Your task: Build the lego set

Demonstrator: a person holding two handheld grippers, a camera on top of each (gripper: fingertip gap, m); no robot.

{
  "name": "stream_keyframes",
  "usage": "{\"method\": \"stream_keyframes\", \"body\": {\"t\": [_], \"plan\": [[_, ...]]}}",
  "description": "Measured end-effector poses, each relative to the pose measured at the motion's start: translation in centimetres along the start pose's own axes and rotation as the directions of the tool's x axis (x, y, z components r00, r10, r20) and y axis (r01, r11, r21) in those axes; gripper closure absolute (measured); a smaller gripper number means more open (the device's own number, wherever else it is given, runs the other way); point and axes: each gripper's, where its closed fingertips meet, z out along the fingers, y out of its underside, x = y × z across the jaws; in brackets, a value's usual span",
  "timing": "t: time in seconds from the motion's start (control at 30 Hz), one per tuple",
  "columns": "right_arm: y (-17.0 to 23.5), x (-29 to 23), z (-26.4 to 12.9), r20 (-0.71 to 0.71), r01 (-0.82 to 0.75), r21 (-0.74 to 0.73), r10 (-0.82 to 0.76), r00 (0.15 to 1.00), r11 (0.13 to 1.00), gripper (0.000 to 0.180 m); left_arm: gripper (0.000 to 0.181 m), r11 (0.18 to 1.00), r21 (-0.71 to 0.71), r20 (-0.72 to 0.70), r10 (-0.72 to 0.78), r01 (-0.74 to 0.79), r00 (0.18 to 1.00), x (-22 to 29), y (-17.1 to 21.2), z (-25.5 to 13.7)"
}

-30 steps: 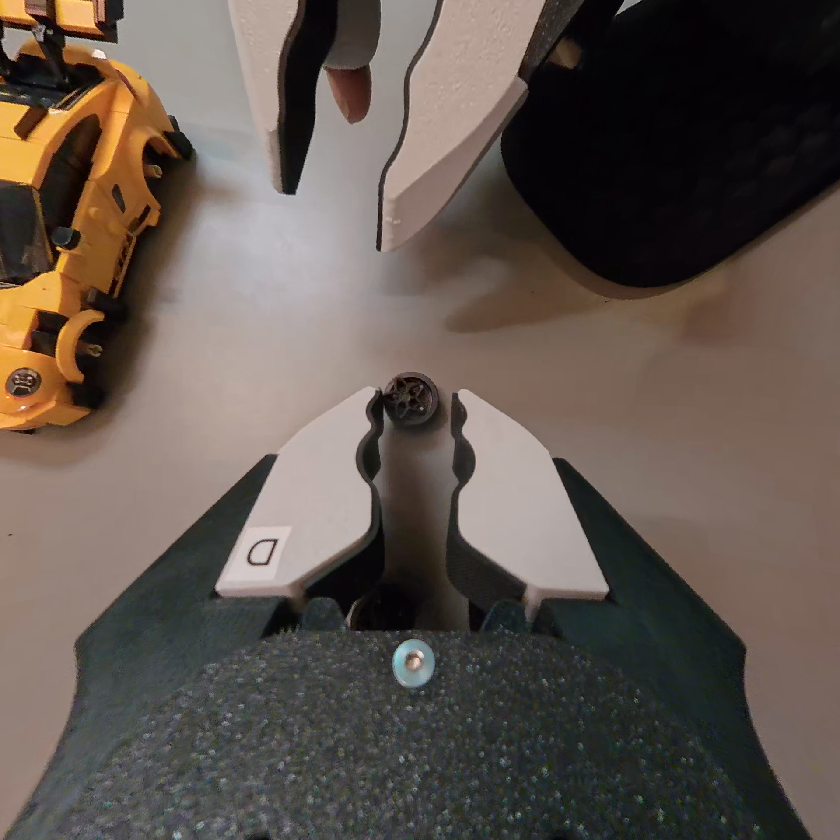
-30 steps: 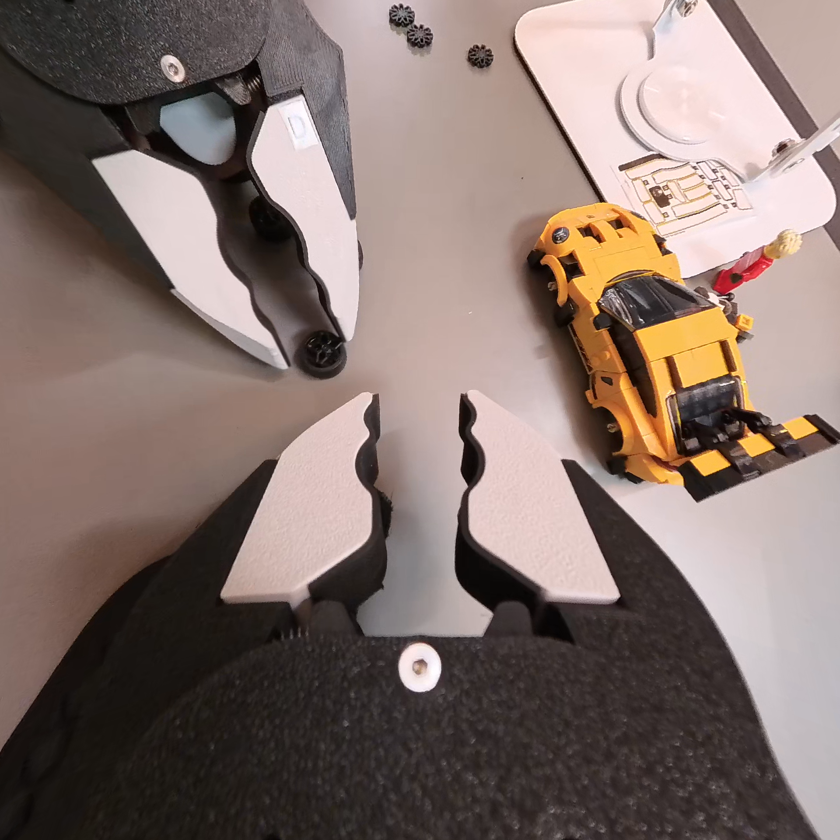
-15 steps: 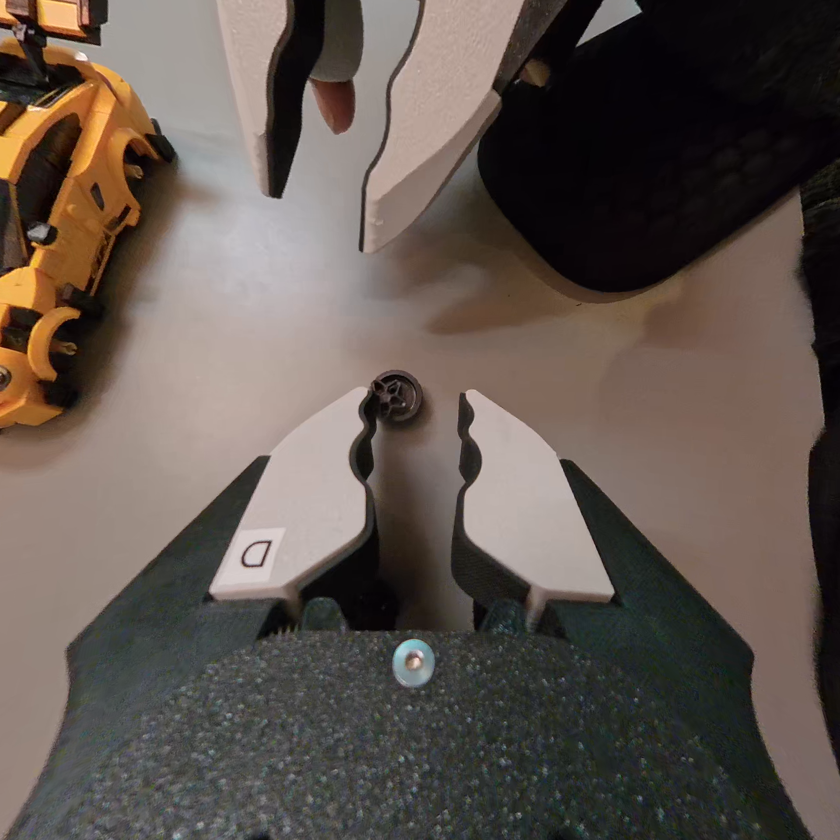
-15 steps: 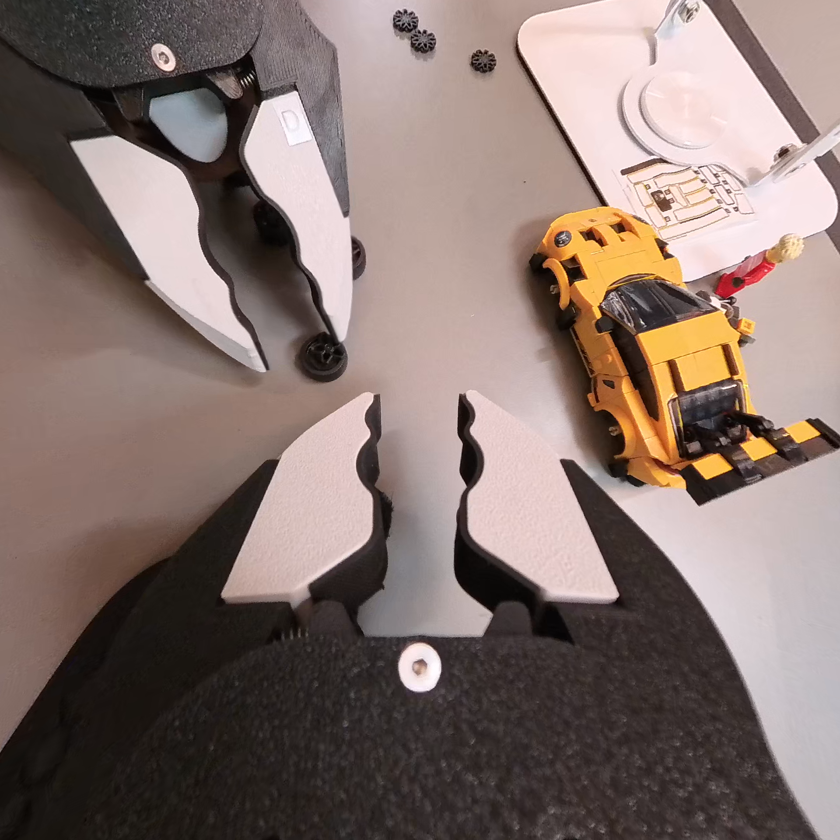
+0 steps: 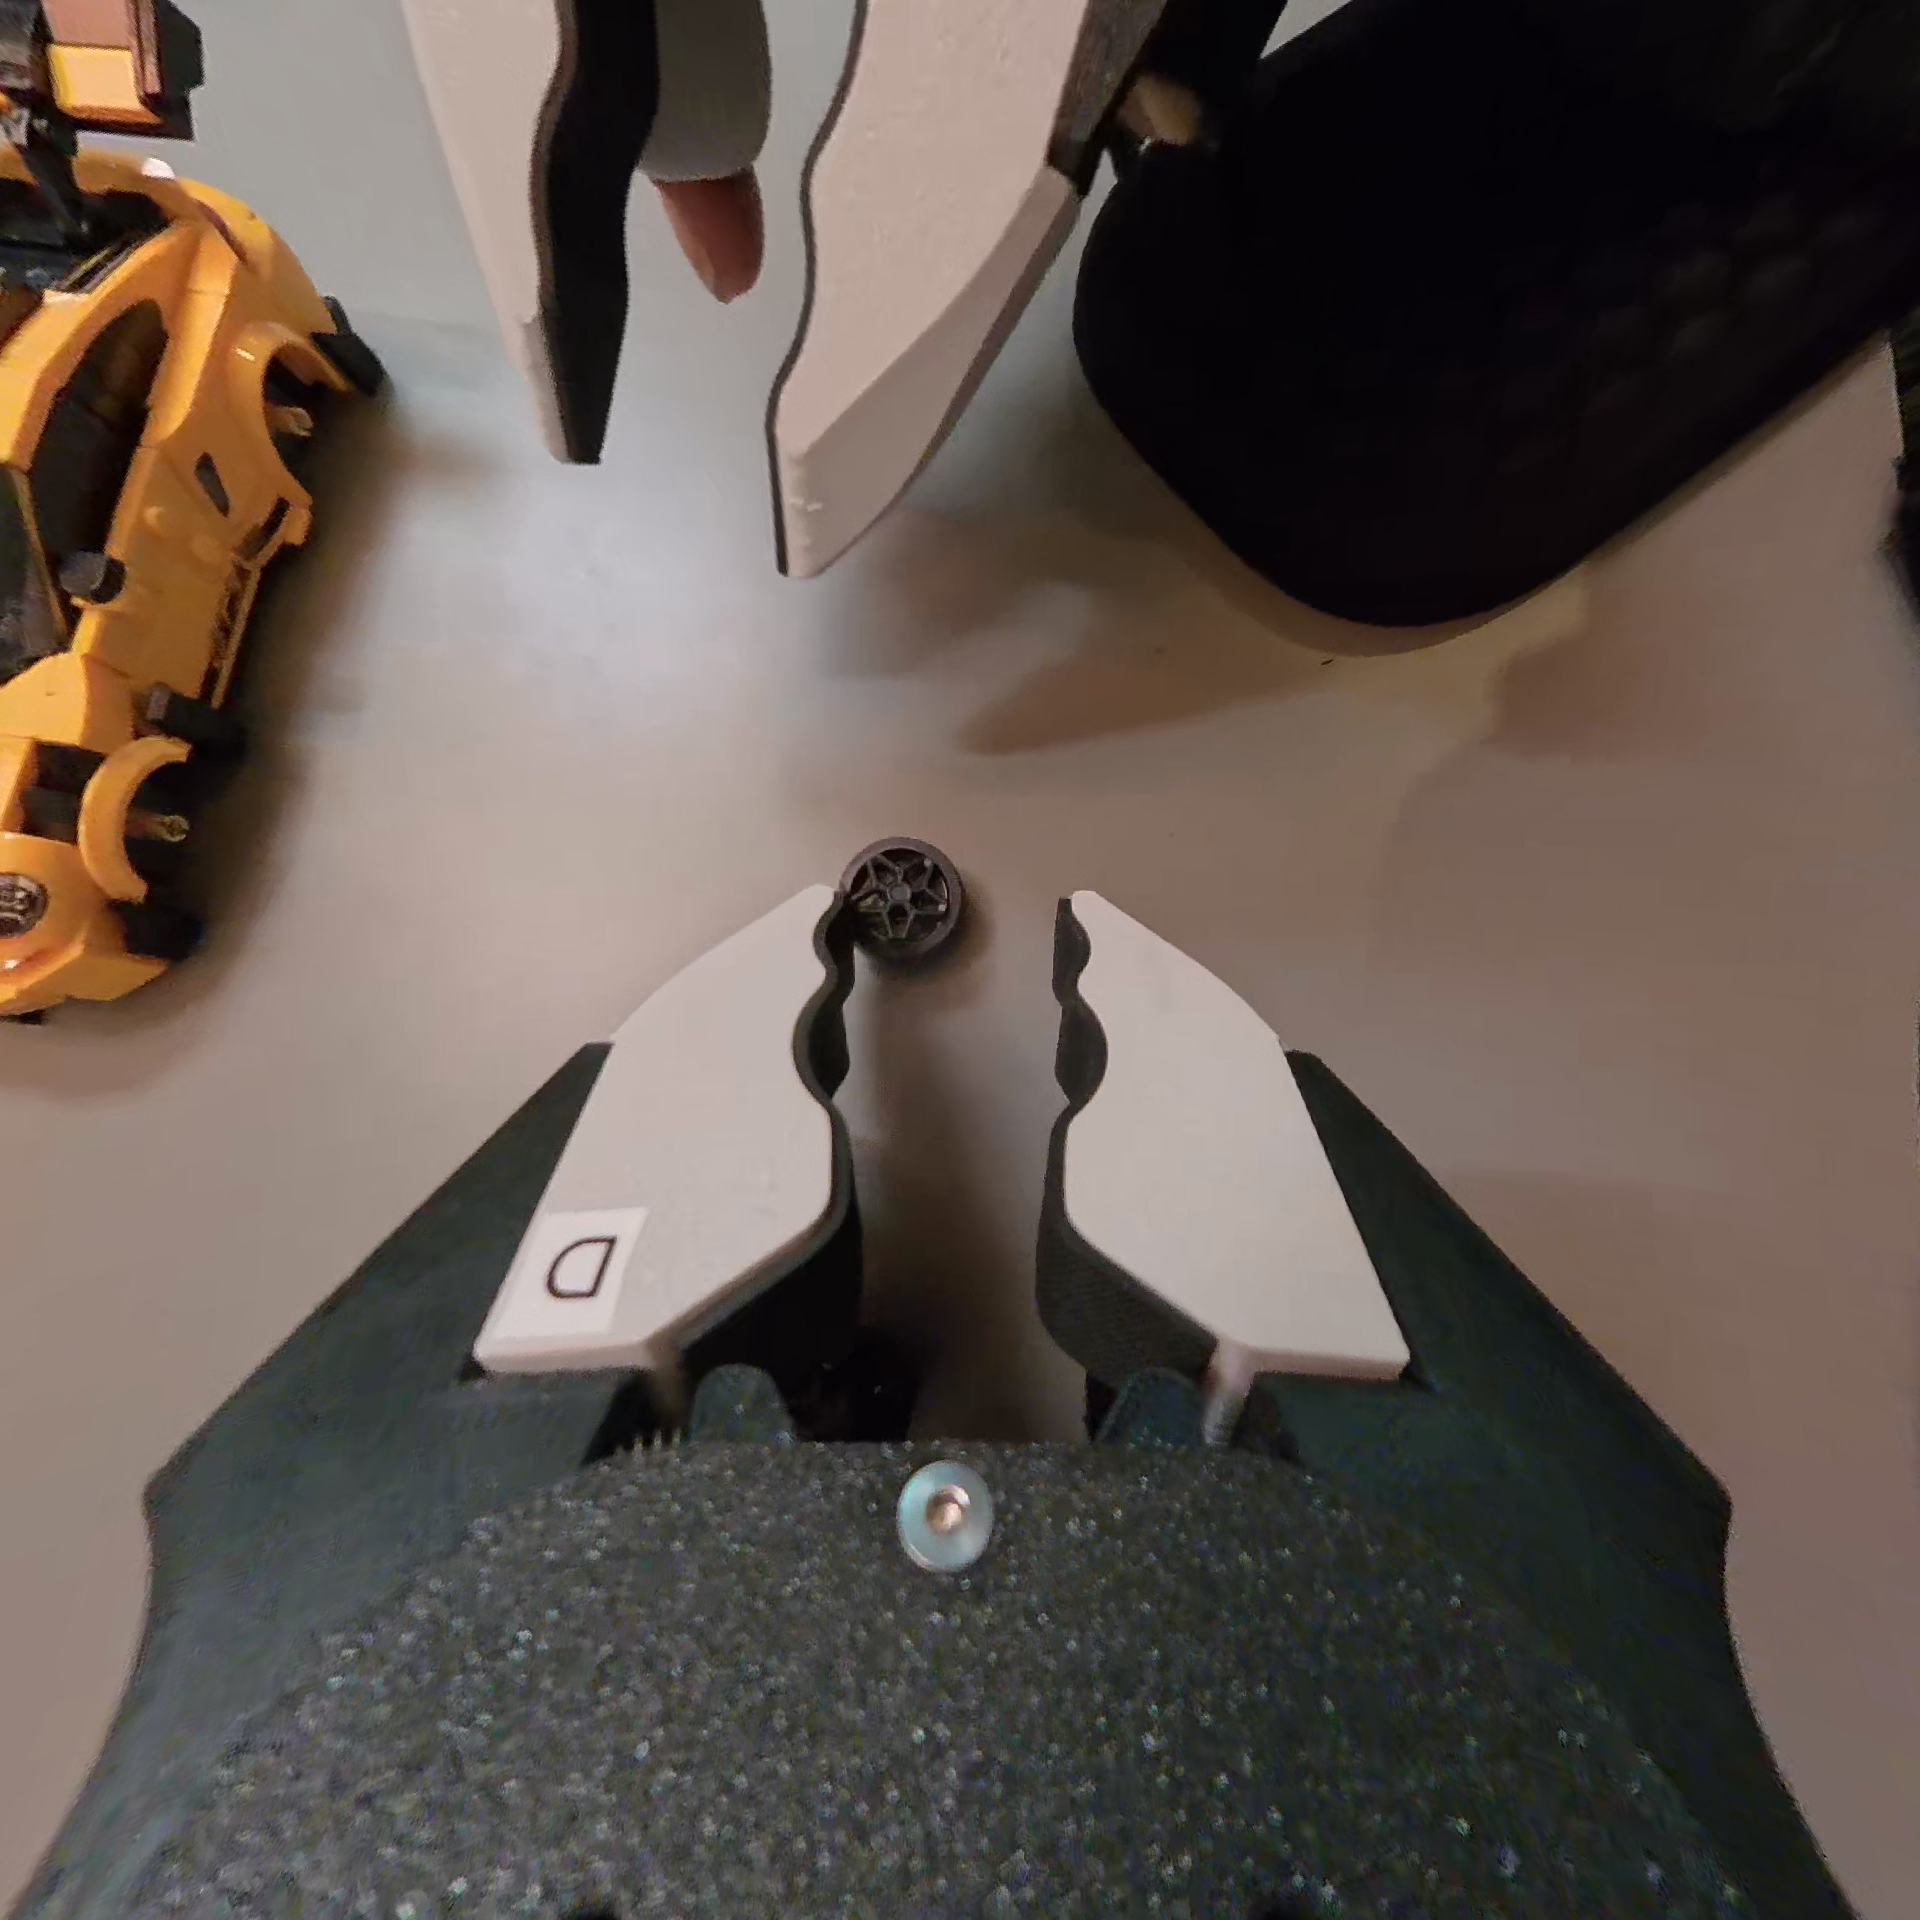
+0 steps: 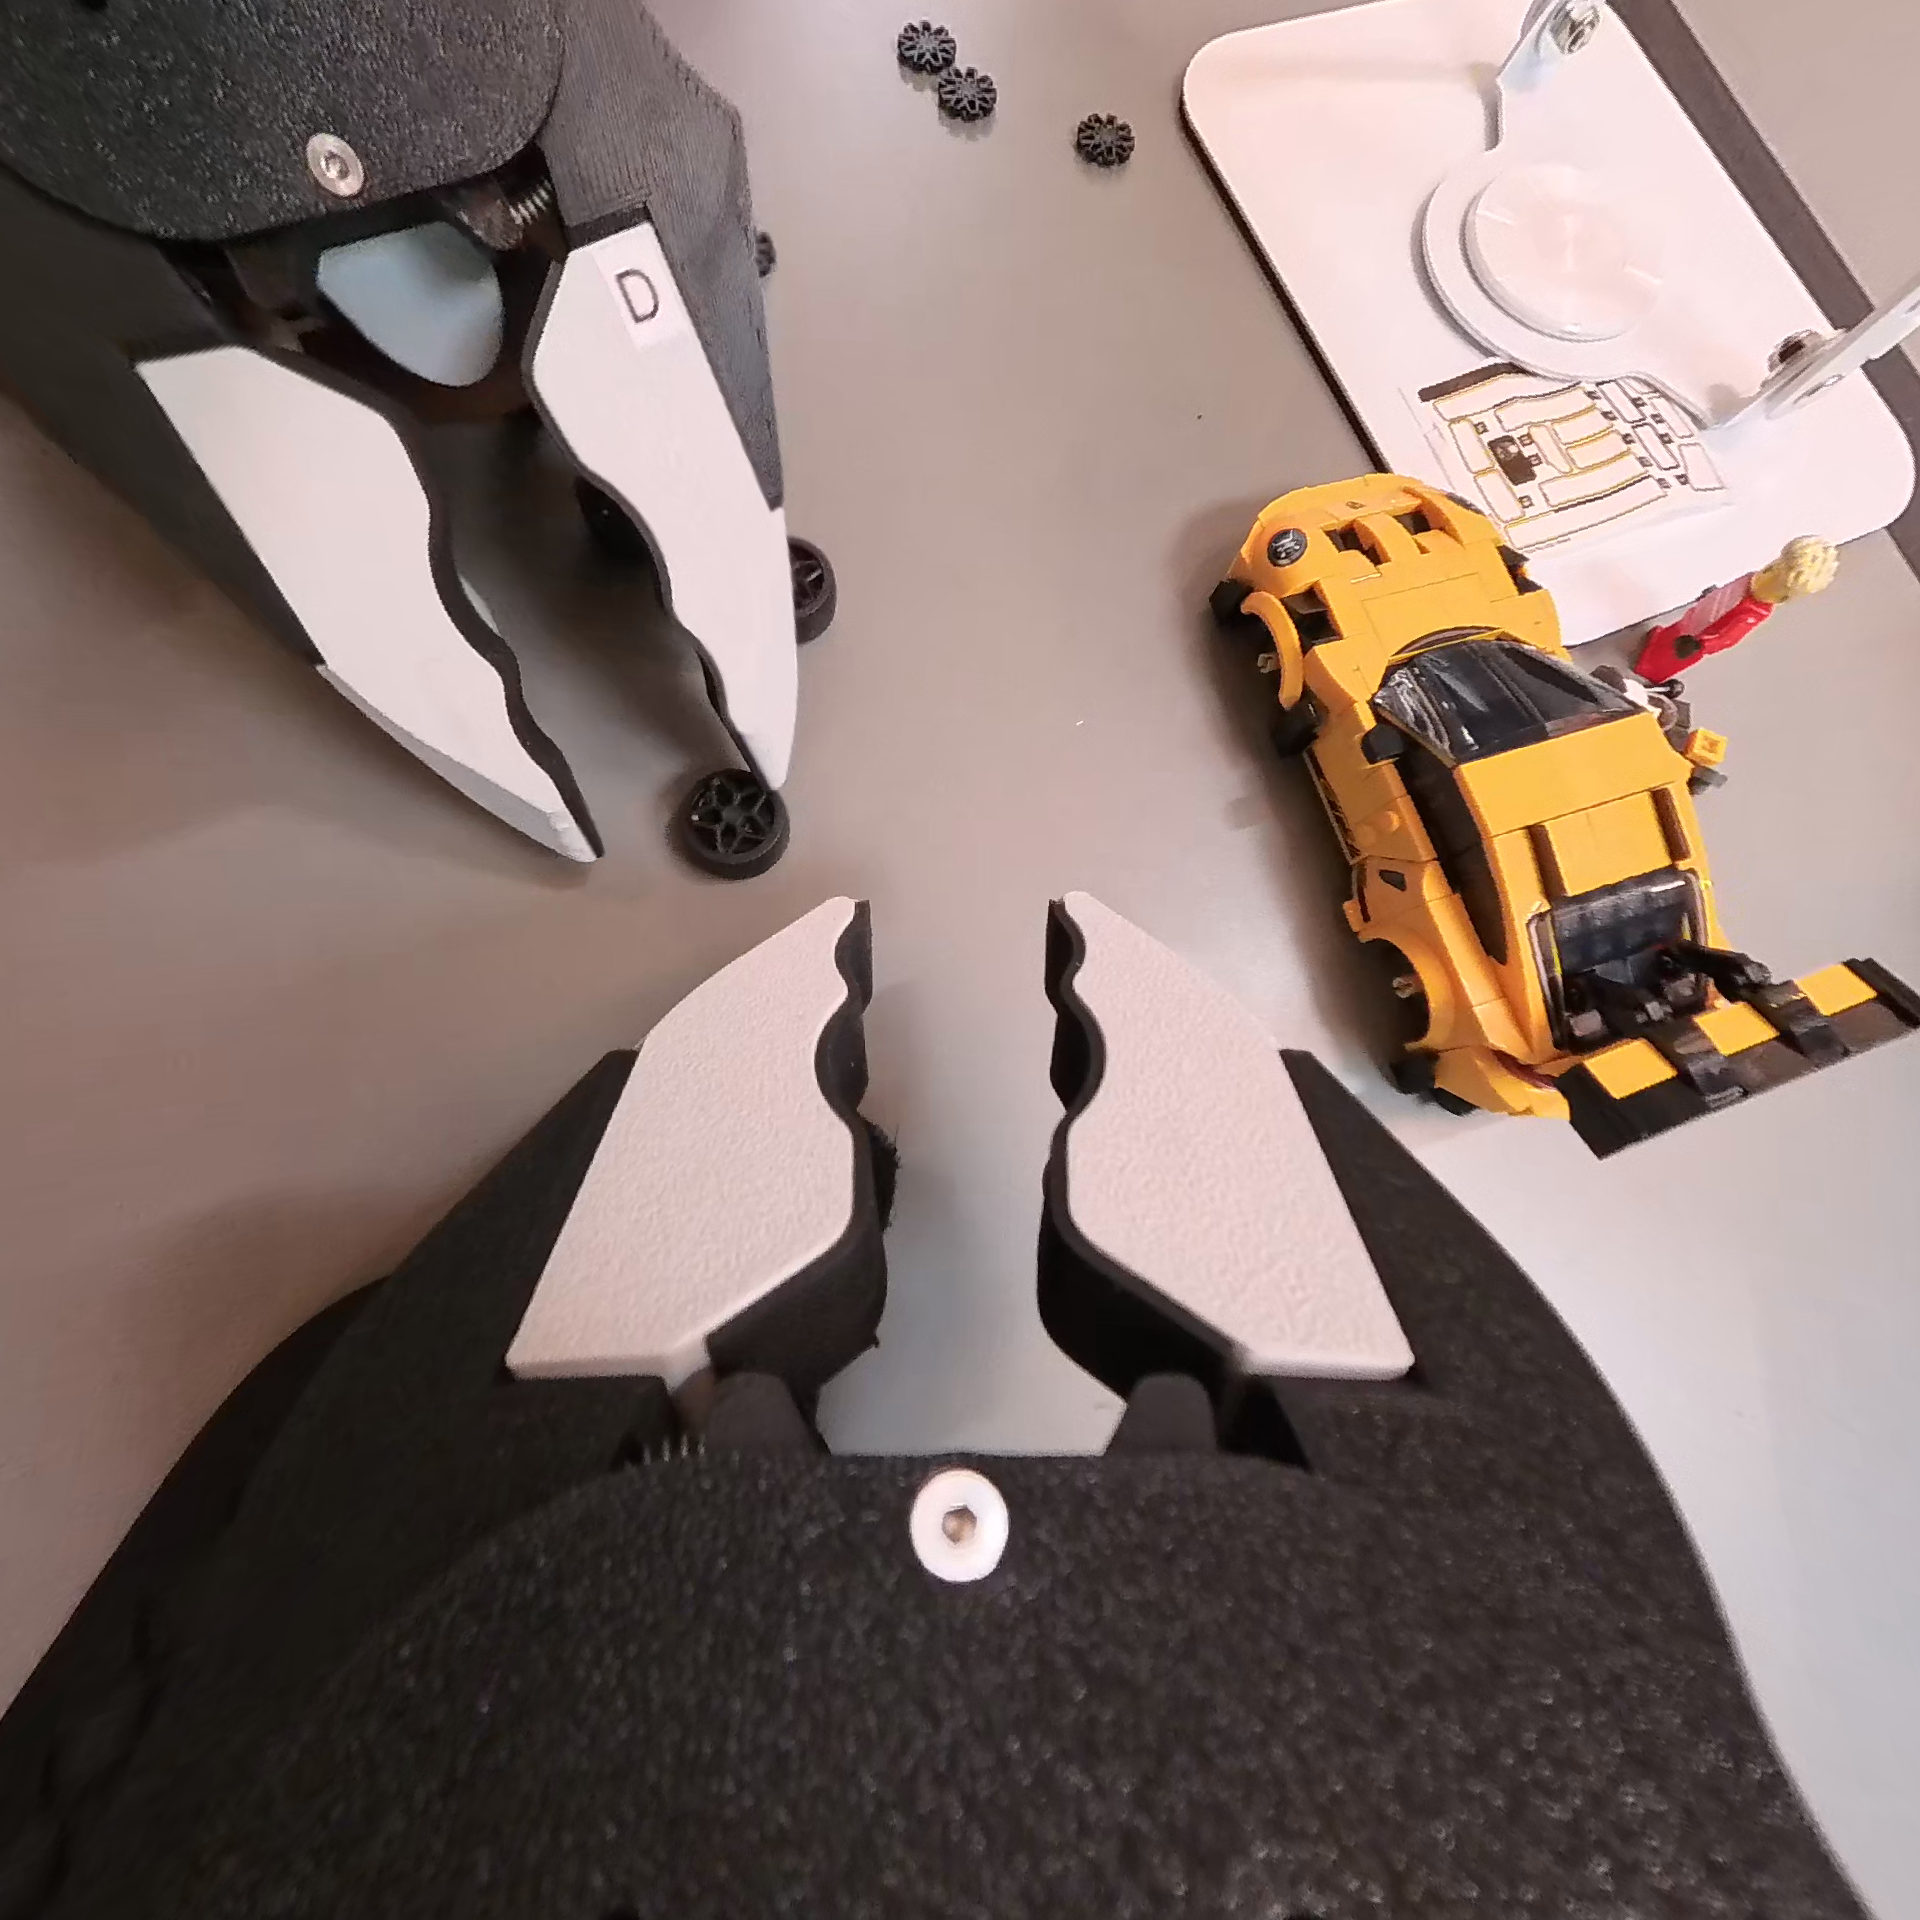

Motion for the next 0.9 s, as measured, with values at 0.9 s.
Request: {"method": "stream_keyframes", "body": {"t": [0.9], "plan": [[0.2, -3.8, 0.8, 0.159, 0.090, -0.015, -0.087, 0.983, 0.996, 0.148, 0.158, 0.999, -0.035, 0.088, -0.004, 0.008, 0.996, -0.3, 0.4, 0.8]]}}
